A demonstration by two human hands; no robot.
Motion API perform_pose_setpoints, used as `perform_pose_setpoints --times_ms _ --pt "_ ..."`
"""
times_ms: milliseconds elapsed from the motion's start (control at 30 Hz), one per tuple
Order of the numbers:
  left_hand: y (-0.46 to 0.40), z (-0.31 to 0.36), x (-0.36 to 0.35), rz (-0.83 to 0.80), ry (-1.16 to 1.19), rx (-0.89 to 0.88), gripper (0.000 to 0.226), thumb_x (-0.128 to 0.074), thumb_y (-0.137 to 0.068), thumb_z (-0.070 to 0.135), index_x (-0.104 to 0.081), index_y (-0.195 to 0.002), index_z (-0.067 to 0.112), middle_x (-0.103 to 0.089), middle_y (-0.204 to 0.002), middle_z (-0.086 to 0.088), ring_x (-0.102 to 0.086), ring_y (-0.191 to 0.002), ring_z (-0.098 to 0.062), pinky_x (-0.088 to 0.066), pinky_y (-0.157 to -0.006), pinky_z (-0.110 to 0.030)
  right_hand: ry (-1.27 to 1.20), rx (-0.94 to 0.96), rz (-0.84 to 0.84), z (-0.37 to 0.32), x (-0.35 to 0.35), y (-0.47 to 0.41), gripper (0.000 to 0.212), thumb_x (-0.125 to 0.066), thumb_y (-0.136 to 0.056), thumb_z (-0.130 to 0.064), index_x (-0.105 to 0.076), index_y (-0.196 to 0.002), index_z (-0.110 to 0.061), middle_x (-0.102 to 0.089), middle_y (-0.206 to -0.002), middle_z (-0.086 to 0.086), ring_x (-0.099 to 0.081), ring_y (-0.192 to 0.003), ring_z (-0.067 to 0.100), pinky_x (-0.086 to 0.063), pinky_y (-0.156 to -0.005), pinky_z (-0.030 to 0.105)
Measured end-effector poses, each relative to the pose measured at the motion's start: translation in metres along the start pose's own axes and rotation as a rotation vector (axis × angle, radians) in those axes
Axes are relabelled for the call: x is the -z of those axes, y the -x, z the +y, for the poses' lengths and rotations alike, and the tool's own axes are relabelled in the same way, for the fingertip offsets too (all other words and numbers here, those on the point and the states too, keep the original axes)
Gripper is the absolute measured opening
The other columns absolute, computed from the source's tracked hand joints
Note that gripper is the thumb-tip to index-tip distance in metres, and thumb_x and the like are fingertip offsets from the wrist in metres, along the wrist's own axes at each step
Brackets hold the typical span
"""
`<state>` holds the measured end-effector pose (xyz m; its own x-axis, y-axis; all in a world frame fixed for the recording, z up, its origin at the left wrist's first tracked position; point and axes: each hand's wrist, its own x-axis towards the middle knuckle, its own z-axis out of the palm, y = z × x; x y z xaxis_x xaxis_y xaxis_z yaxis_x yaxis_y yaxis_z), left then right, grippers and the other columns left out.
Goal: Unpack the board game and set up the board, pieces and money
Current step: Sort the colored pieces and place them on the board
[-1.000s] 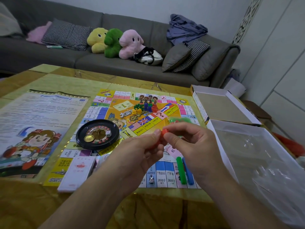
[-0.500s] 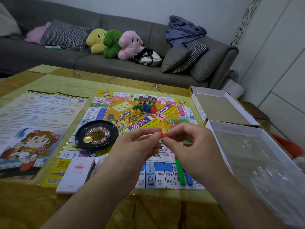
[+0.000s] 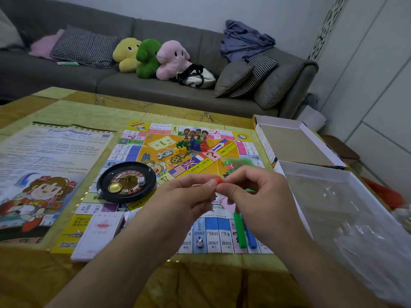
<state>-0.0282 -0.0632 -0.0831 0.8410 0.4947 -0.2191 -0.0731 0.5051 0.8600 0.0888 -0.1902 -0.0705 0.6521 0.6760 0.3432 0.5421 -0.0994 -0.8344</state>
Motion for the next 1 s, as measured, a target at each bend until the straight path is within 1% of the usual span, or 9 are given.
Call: perform_pose_setpoints --times_ms 100,167,267,433,600,667,767,867,1000 --pt "-0.0006 0.0000 0.0015 -0.019 0.105 0.066 0.019 -0.071 -0.083 0.008 -0.080 -0.098 -0.001 -0.067 -0.088 -0.016 -0.066 -0.074 -0.017 -0.059 -0.074 -0.025 0.070 0.118 0.022 0.0017 0.0002 0.0002 0.015 -0.083 -0.087 -0.022 -0.078 -0.099 -0.030 -0.071 -0.085 -0.011 -0.070 -0.083 0.012 -0.059 -0.068 0.034" --pt "0.0001 -0.0010 0.0016 -0.033 0.150 0.096 0.021 -0.069 -0.087 0.006 -0.077 -0.103 -0.006 -0.065 -0.088 -0.015 -0.064 -0.072 -0.016 -0.059 -0.071 -0.024 0.188 0.286 -0.011 0.0048 0.0004 -0.0008 0.017 -0.078 -0.094 -0.020 -0.079 -0.110 -0.023 -0.070 -0.095 -0.013 -0.067 -0.092 0.012 -0.056 -0.071 0.028" --pt "0.0013 -0.0032 0.0010 -0.029 0.205 0.115 0.024 -0.070 -0.088 0.006 -0.074 -0.106 -0.009 -0.063 -0.086 -0.012 -0.062 -0.070 -0.014 -0.057 -0.066 -0.023 0.272 0.418 -0.057 0.0093 0.0015 -0.0019 0.017 -0.076 -0.096 -0.015 -0.079 -0.113 -0.016 -0.069 -0.102 -0.009 -0.066 -0.094 0.012 -0.053 -0.068 0.025" --pt "0.0015 -0.0053 -0.0004 -0.027 0.221 0.121 0.027 -0.073 -0.083 0.008 -0.073 -0.104 -0.008 -0.062 -0.086 -0.012 -0.060 -0.068 -0.013 -0.057 -0.069 -0.025 0.248 0.397 -0.103 0.0095 0.0072 -0.0044 0.020 -0.080 -0.091 -0.011 -0.078 -0.109 -0.020 -0.067 -0.101 -0.010 -0.066 -0.089 0.013 -0.054 -0.066 0.028" --pt "0.0015 -0.0063 -0.0032 -0.056 0.193 0.140 0.029 -0.076 -0.077 0.009 -0.073 -0.101 -0.007 -0.062 -0.081 -0.009 -0.059 -0.068 -0.013 -0.055 -0.068 -0.025 0.312 0.442 -0.085 0.0095 0.0085 -0.0027 0.016 -0.078 -0.088 -0.002 -0.074 -0.097 -0.014 -0.064 -0.092 -0.007 -0.062 -0.084 0.012 -0.050 -0.065 0.028" --pt "0.0006 -0.0064 -0.0041 -0.062 0.158 0.143 0.025 -0.074 -0.080 0.010 -0.073 -0.100 -0.005 -0.063 -0.079 -0.008 -0.058 -0.066 -0.013 -0.053 -0.064 -0.024 0.348 0.466 -0.075 0.0085 0.0078 -0.0020 0.012 -0.075 -0.090 -0.003 -0.071 -0.095 -0.013 -0.061 -0.090 -0.007 -0.058 -0.083 0.012 -0.048 -0.066 0.029" --pt "0.0001 -0.0064 -0.0047 -0.063 0.098 0.143 0.018 -0.068 -0.089 0.009 -0.073 -0.101 -0.005 -0.064 -0.080 -0.008 -0.058 -0.067 -0.013 -0.052 -0.068 -0.026 0.419 0.494 -0.072 0.0074 0.0065 -0.0014 0.006 -0.068 -0.091 -0.009 -0.066 -0.091 -0.014 -0.056 -0.090 -0.010 -0.052 -0.081 0.011 -0.046 -0.067 0.034" --pt "0.0007 -0.0049 -0.0067 -0.036 0.127 0.165 0.015 -0.061 -0.096 0.006 -0.068 -0.103 -0.006 -0.063 -0.080 -0.010 -0.056 -0.066 -0.014 -0.050 -0.065 -0.026 0.444 0.492 -0.066 0.0053 0.0051 -0.0016 0.006 -0.065 -0.090 -0.009 -0.063 -0.089 -0.014 -0.053 -0.088 -0.010 -0.050 -0.080 0.012 -0.044 -0.067 0.035" --pt "-0.0016 -0.0051 -0.0068 -0.034 0.104 0.153 0.022 -0.060 -0.099 0.012 -0.073 -0.105 -0.005 -0.067 -0.084 -0.009 -0.057 -0.062 -0.010 -0.049 -0.056 -0.022 0.285 0.339 0.011 0.0034 0.0041 -0.0027 0.017 -0.072 -0.091 -0.002 -0.067 -0.089 -0.018 -0.062 -0.088 -0.009 -0.060 -0.083 0.011 -0.051 -0.067 0.032"
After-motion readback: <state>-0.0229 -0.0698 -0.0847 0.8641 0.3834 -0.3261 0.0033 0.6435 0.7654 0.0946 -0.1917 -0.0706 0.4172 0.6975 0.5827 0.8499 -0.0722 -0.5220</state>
